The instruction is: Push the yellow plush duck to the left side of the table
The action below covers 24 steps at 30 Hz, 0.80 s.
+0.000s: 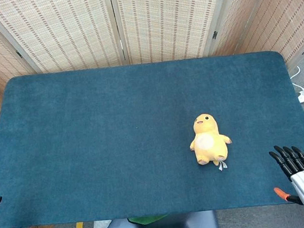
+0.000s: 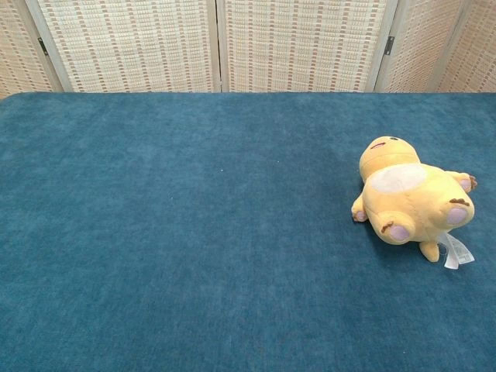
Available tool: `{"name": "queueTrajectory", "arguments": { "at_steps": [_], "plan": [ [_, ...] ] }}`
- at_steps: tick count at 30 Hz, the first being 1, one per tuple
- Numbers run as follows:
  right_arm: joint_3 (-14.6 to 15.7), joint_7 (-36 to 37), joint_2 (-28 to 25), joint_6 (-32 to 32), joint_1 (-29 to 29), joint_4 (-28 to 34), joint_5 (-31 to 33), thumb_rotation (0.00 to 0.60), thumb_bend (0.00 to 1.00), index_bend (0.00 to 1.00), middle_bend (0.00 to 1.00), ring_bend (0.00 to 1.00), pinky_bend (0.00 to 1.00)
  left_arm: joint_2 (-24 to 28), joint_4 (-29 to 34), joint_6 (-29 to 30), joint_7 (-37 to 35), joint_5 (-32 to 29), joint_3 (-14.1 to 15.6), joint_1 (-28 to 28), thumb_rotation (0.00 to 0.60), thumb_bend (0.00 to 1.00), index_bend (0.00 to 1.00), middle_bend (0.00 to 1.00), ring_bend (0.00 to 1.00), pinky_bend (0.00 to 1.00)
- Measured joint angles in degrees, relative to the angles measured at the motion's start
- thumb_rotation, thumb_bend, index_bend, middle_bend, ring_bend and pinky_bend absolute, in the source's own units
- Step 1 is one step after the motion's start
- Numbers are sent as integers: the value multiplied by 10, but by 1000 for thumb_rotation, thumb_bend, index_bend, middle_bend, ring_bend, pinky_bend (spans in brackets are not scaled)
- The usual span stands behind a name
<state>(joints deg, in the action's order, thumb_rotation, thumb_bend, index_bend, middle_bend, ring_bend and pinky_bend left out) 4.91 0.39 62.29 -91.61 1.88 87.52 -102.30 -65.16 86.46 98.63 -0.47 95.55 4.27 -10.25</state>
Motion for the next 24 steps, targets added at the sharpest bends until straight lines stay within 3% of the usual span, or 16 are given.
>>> {"name": "queueTrajectory", "arguments": {
  "at_steps": [5,11,21,24],
  "plan": [
    [-9,-9,5,56,-30,10,15,600,125,0,0,0,0,2,6,-18,4,-14,-8,10,600,253,0,0,0,150],
    [-42,-51,24,156,-92,40,59,600,125,0,0,0,0,14,27,-49,22,-28,-21,33,600,253,0,0,0,150],
    [-104,-141,119,311,-204,22,178,600,128,0,0,0,0,27,48,-108,27,-72,-44,71,600,253,0,0,0,150],
    [-113,-157,146,350,-231,-4,208,600,185,0,0,0,22,26,47,-117,33,-92,-52,77,600,256,0,0,0,152]
  ]
}}
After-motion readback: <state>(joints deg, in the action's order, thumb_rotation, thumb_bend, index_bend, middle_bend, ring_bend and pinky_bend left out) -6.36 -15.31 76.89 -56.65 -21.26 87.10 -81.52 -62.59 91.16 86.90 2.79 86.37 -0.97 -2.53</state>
